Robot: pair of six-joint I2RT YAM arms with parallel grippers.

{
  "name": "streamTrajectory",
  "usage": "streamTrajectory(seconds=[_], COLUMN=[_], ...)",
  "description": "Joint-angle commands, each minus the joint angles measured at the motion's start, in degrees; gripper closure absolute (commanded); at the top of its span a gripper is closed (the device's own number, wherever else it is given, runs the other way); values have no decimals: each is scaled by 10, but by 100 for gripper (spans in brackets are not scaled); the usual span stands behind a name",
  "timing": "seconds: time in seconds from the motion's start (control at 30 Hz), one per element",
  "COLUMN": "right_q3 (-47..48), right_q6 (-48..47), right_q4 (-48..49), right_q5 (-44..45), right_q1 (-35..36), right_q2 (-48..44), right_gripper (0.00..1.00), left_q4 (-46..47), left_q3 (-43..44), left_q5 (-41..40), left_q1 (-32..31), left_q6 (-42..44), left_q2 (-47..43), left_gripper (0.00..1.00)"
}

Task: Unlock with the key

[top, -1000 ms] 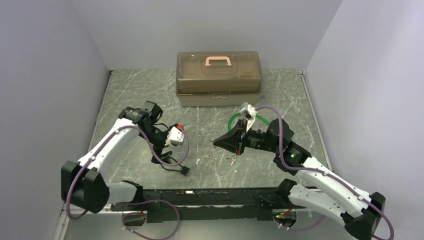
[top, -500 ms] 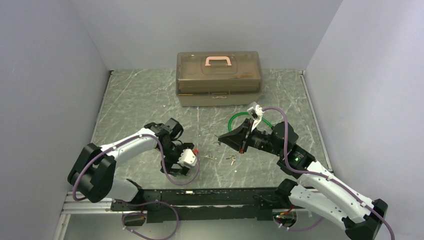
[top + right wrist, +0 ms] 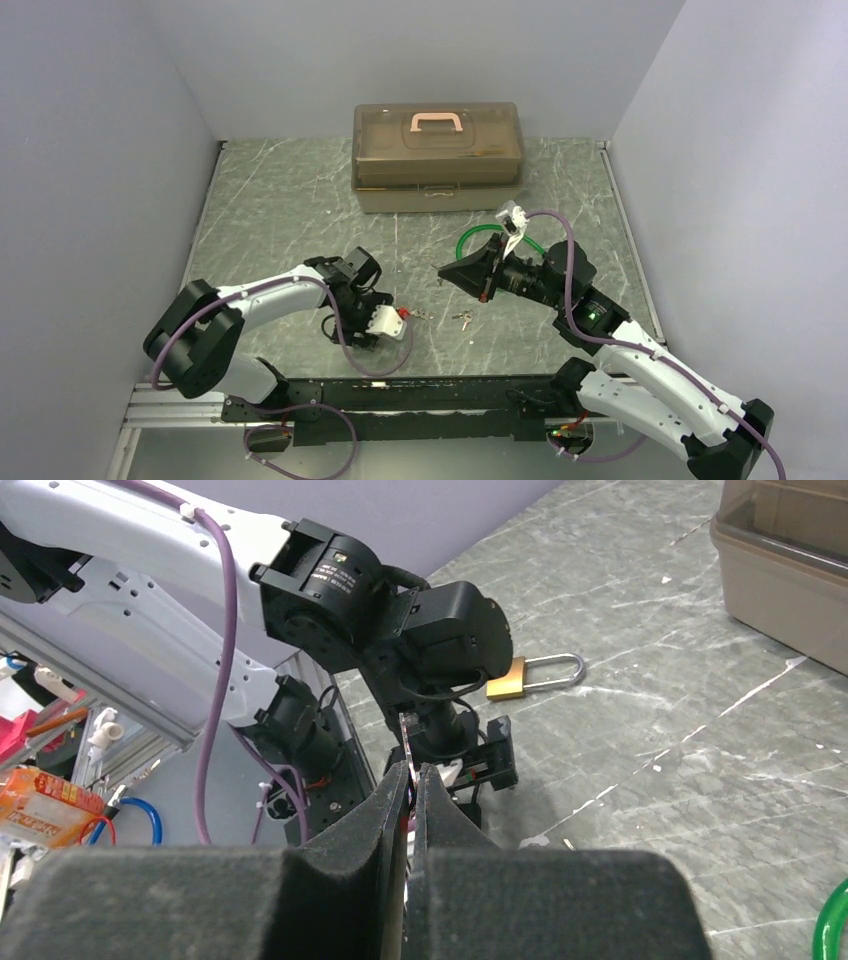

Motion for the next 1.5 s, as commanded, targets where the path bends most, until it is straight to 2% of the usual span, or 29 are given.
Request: streamTrajectory(seconds=[0.0, 0.23, 0.4, 0.5, 0.7, 0.8, 0.87, 0.9, 1.03, 1.2, 1.37, 1.47], right_q3=[22, 32, 35, 34, 38, 44, 50, 52, 77, 161, 252, 305], right_q6=[-5, -11, -11, -10, -8, -11, -14, -15, -18, -24, -38, -33], right_q4=[13, -1, -4, -1, -3, -8, -13, -16, -32, -98, -124, -130], right_q5=[3, 6, 3, 3, -1, -1, 0, 0, -4, -36, -80, -123], right_q1=[-5, -7, -8, -8, -9, -8, -9, -9, -9, -10, -9, -6], right_q2=[2, 0, 3, 2, 4, 5, 6, 7, 21, 77, 140, 184], right_gripper=[100, 100, 100, 100, 100, 100, 100, 100, 100, 100, 100, 100], left_q4=[-3, 11, 29, 37, 36, 40, 28, 15, -100, -266, -378, -397], left_q3=[32, 12, -18, -21, -20, -25, -16, -4, 76, 292, 504, 549], left_q5=[-21, -12, -12, -7, 15, 7, 7, 10, -4, -78, -75, -80], left_q1=[-13, -48, -62, -70, -75, -77, -77, -77, -77, -39, 5, 11], left_q6=[-44, -44, -59, -69, -67, -67, -74, -82, -63, 2, 7, -9], left_q2=[43, 23, -2, -7, -11, -9, -5, -3, -37, -132, -155, -181], left_gripper=[24, 30, 28, 31, 52, 75, 97, 100, 100, 100, 100, 100])
